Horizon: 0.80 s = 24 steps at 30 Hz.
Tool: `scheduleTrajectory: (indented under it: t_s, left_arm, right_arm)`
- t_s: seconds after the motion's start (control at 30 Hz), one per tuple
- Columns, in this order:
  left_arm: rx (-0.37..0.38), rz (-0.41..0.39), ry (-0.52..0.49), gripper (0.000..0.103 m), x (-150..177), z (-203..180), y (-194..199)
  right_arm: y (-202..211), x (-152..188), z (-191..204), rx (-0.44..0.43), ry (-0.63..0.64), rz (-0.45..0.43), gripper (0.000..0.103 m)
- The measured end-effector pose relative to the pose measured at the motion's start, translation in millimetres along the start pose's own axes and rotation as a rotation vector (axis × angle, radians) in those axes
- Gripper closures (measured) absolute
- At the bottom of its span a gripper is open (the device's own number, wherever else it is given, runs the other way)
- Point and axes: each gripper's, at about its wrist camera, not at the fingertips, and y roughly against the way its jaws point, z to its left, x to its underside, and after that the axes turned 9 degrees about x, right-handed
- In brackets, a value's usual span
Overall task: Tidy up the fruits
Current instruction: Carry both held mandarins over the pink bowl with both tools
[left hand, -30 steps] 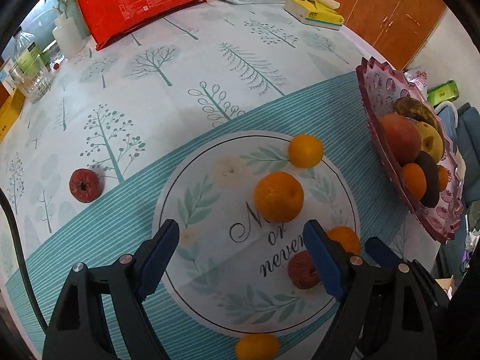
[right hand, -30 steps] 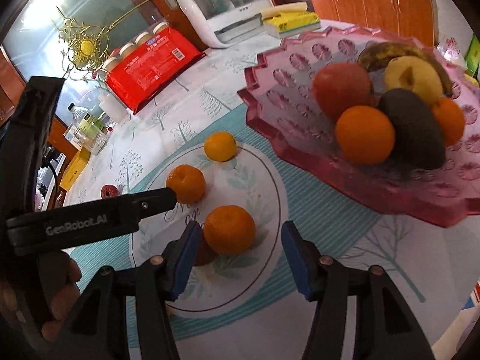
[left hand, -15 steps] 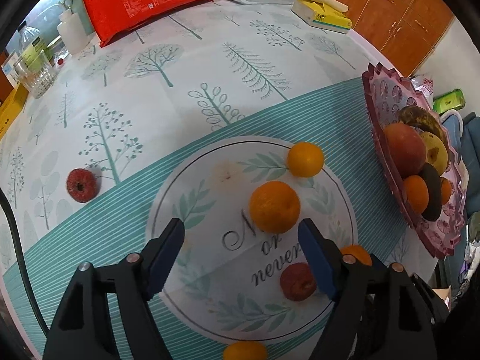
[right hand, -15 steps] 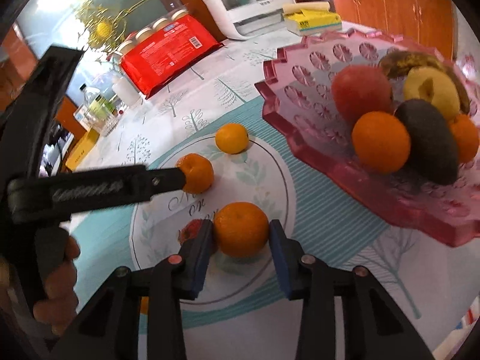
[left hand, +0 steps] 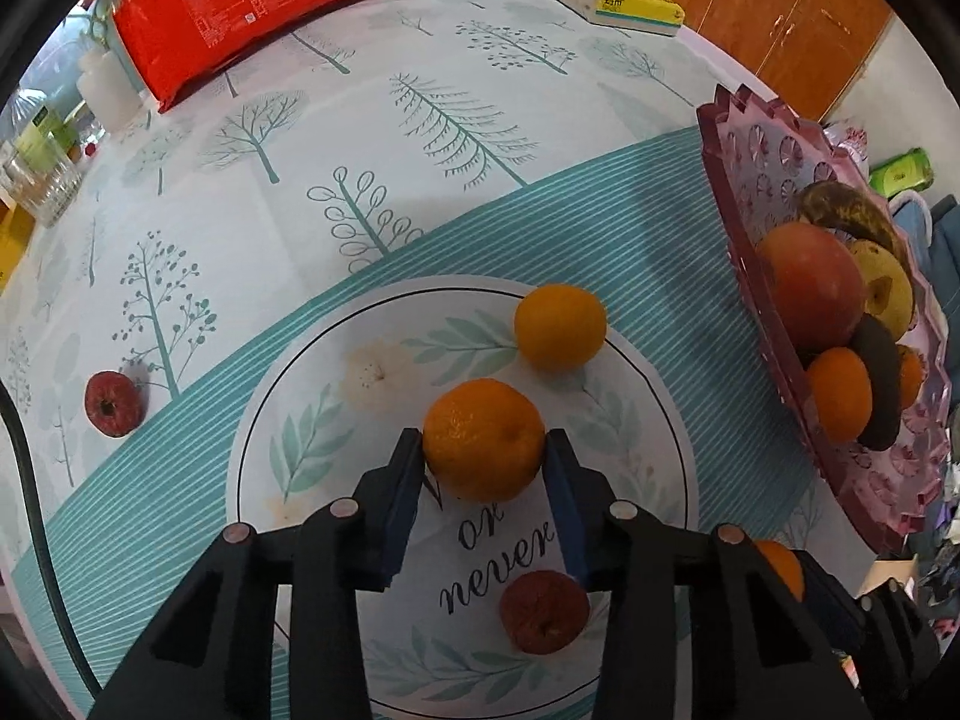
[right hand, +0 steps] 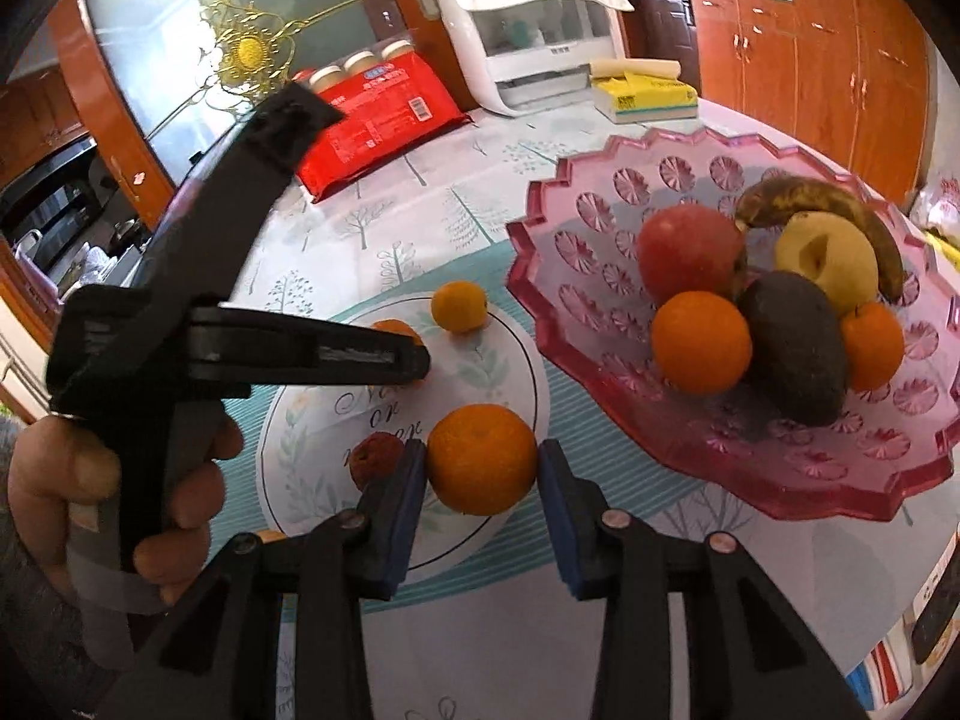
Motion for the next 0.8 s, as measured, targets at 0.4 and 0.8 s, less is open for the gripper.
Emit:
scheduleTrajectory:
  t_s: [0.4, 0.8]
  left_arm:
    - [-0.04, -0.006, 0.071, 0.065, 11.5, 11.8, 40.4]
    - [-0.066, -0.117, 0.021, 0.064, -19.7, -46.1, 101.1]
  right_arm:
    - [26.4, -12.8, 8.2, -0.029, 0.077, -0.087, 0.065]
    - [72.4, -53.8, -33.3, -0.014, 0.035, -0.21, 0.065]
